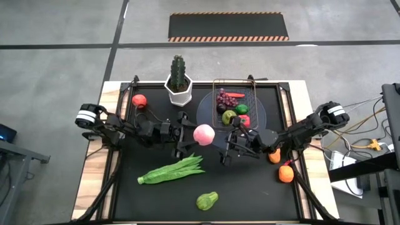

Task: Build produce basket
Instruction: Put the pink peach into the gold wire basket

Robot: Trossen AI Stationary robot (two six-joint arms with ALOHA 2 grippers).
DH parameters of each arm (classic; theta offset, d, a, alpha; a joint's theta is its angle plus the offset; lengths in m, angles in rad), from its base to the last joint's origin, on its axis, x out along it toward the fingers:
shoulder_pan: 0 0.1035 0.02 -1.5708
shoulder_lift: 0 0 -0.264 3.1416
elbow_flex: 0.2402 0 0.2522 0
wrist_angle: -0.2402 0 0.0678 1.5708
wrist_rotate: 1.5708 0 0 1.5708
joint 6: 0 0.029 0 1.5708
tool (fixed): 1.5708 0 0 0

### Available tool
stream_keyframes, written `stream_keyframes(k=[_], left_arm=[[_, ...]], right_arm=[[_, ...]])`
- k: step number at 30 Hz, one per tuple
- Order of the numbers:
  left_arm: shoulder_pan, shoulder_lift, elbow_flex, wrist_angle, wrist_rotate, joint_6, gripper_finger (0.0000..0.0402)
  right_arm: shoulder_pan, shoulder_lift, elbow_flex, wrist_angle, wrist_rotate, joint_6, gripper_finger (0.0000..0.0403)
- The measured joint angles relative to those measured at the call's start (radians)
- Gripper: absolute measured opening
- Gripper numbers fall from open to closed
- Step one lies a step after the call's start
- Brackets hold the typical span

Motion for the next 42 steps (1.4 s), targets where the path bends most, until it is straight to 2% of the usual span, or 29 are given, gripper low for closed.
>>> stream_keyframes(k=[6,11,18,25,30,34,37,42], left_arm=[[-0.001,-0.001,-0.002,-0.023,-0.035,-0.025,0.0312],[0.007,-0.003,-0.011,-0.048,-0.076,0.001,0.035],[0.033,-0.056,-0.098,-0.076,-0.082,0.039,0.0361],[0.05,-0.091,-0.163,-0.07,-0.102,0.039,0.0362],[0.05,-0.093,-0.176,-0.069,-0.103,0.039,0.0362],[0.05,-0.093,-0.176,-0.068,-0.103,0.046,0.0362],[0.05,-0.094,-0.176,-0.067,-0.103,0.045,0.0362],[0.05,-0.094,-0.176,-0.067,-0.103,0.045,0.0362]], right_arm=[[0.0,-0.008,0.0,-0.03,0.005,0.016,0.0246],[0.002,-0.052,0.0,-0.129,0.065,0.045,0.0245],[-0.002,-0.208,0.006,-0.429,0.118,0.259,0.0245],[-0.033,-0.351,0.079,-0.913,0.302,0.553,0.0244],[-0.134,-0.363,0.176,-1.406,0.299,0.877,0.0244],[-0.25,-0.33,0.231,-1.714,0.3,1.046,0.0244],[-0.348,-0.288,0.245,-1.828,0.292,1.088,0.0244],[-0.508,-0.205,0.271,-1.848,0.235,1.047,0.025]])
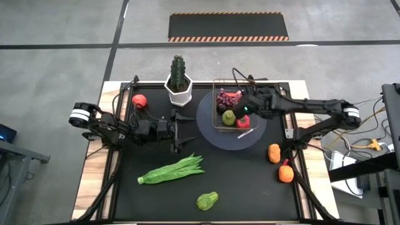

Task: Build produce basket
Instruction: Put the pink peach into the gold wire basket, then put the red apple into the gold wire basket

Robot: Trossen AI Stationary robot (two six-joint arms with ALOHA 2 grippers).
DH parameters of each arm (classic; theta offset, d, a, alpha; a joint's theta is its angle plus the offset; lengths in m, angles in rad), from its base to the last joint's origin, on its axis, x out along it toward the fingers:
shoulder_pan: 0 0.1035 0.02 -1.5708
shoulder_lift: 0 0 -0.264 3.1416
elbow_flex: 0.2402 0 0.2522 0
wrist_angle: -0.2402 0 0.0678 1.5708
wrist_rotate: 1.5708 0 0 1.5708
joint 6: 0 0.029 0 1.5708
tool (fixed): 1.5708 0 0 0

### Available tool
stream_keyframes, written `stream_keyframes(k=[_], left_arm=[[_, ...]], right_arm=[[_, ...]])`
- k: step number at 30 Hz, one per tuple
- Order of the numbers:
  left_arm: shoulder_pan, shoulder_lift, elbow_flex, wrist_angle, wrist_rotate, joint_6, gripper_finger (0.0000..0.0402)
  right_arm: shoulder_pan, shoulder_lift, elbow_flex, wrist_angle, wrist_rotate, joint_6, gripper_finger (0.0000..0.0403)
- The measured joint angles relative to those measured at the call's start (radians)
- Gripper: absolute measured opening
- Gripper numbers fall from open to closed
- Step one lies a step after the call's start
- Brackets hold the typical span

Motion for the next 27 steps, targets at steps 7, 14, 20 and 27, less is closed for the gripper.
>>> stream_keyframes(k=[7,14,20,27], left_arm=[[0.0,0.0,-0.004,0.001,0.0,-0.026,0.0362],[0.0,0.0,-0.007,0.001,0.0,-0.039,0.0362],[0.0,0.0,-0.007,0.001,0.001,-0.056,0.0362],[0.0,0.0,-0.01,-0.003,0.002,-0.08,0.0362]], right_arm=[[-0.15,0.158,0.078,-0.001,-0.042,-0.104,0.0263],[-0.187,0.312,0.157,-0.011,-0.095,-0.191,0.0276],[-0.188,0.406,0.22,-0.037,-0.093,-0.201,0.0324],[-0.187,0.425,0.286,-0.098,-0.091,-0.223,0.0346]])
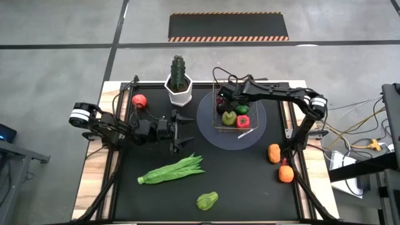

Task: Build produce basket
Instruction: Put the red apple into the gold wire basket

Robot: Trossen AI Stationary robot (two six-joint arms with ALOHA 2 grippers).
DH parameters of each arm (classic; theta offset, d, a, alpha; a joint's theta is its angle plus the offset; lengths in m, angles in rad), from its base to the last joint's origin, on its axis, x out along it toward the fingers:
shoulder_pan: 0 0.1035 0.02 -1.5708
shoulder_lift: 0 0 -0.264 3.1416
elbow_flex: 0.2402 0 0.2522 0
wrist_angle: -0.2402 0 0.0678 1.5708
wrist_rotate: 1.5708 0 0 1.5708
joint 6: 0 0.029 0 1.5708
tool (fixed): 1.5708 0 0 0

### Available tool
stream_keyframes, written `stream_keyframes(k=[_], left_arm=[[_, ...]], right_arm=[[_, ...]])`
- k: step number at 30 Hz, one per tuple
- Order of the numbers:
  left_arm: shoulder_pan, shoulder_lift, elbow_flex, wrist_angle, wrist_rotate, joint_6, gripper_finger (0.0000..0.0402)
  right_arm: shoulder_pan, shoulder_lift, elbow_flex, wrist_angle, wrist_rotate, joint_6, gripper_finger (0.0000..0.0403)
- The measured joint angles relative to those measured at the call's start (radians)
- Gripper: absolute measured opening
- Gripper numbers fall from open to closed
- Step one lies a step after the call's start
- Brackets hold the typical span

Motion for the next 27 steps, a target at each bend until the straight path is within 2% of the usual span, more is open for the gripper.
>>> stream_keyframes(k=[9,16,19,22,24,27], left_arm=[[0.0,0.0,-0.01,-0.059,-0.007,-0.117,0.0362],[0.0,-0.004,-0.014,-0.125,-0.121,-0.131,0.0362],[0.001,-0.036,-0.015,-0.21,-0.169,-0.133,0.0362],[0.023,-0.161,-0.009,-0.49,-0.253,-0.154,0.0361],[0.06,-0.277,0.022,-0.82,-0.307,-0.211,0.0361],[0.147,-0.426,0.106,-1.413,-0.36,-0.36,0.0361]], right_arm=[[0.069,-0.174,0.021,-0.06,-0.008,0.008,0.0332],[0.2,-0.32,-0.031,-0.022,-0.009,0.024,0.0325],[0.268,-0.365,-0.043,-0.019,-0.009,0.024,0.0324],[0.345,-0.403,-0.07,-0.008,-0.009,0.026,0.0324],[0.393,-0.424,-0.09,0.013,-0.006,0.031,0.0324],[0.458,-0.448,-0.117,0.053,-0.002,0.031,0.0325]])
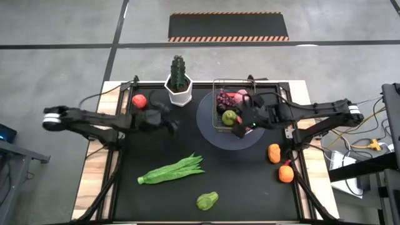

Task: Build produce basket
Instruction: Put the red apple into the gold wire basket

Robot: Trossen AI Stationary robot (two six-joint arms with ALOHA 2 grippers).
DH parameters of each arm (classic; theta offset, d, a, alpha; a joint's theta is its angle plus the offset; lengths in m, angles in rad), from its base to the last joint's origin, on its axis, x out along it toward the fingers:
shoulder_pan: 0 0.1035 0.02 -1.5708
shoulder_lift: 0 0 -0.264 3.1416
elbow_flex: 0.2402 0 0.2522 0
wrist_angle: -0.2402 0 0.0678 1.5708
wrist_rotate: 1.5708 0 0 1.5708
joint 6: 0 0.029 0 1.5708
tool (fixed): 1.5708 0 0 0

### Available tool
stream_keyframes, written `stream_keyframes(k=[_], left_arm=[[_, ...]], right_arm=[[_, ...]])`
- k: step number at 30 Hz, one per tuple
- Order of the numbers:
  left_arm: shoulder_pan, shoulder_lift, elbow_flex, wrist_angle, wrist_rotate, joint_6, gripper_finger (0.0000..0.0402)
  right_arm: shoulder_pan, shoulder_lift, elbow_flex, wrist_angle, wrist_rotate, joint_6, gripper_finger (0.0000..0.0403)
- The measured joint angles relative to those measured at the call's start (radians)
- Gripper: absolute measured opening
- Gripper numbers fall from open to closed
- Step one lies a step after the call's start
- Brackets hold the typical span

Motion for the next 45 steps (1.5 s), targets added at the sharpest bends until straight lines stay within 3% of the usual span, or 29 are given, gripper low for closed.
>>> stream_keyframes(k=[2,5,12,22,30,39,45], left_arm=[[0.077,-0.058,0.044,-0.323,-0.013,-0.079,0.0361],[0.192,-0.091,0.066,-0.56,-0.011,-0.109,0.036],[0.427,-0.043,0.112,-0.691,0.073,0.033,0.036],[0.674,0.281,0.386,-1.021,0.06,0.441,0.036],[0.786,0.426,0.433,-1.072,0.044,0.562,0.036],[0.797,0.489,0.421,-1.062,0.044,0.596,0.036],[0.797,0.492,0.421,-1.06,0.04,0.598,0.0324]], right_arm=[[0.037,-0.006,-0.017,0.032,0.001,-0.004,0.0324],[0.07,-0.011,-0.043,0.091,0.0,-0.026,0.0321],[0.086,-0.004,-0.069,0.127,0.001,-0.045,0.0318],[0.086,-0.009,-0.069,0.154,0.002,-0.027,0.0318],[0.086,-0.006,-0.089,0.149,0.001,-0.003,0.0318],[0.086,-0.006,-0.096,0.15,0.001,0.0,0.0318],[0.086,-0.006,-0.096,0.15,0.001,0.0,0.0318]])
